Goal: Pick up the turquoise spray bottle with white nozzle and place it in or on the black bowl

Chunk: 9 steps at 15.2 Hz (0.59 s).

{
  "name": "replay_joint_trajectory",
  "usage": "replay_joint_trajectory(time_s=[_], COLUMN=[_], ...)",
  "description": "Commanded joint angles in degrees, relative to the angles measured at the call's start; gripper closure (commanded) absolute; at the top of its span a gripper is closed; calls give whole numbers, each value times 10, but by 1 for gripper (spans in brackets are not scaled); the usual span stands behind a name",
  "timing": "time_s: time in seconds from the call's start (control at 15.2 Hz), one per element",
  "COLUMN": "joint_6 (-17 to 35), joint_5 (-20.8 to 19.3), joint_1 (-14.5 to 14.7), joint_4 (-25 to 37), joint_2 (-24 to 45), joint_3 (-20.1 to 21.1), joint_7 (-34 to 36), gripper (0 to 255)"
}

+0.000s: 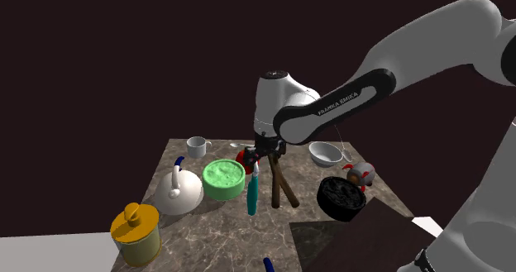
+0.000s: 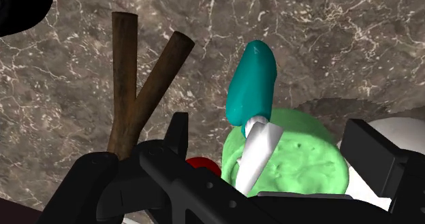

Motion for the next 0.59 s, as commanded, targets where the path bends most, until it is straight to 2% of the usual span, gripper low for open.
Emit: replay_joint_trajectory(time_s=[0.0,0.53], joint_6=[1,47], joint_5=[-36,-68], joint_1=[13,20], joint_4=[36,28], joint_2=[52,94], joint_3=[-5,-21], joint_7=[41,62], gripper=[0,0])
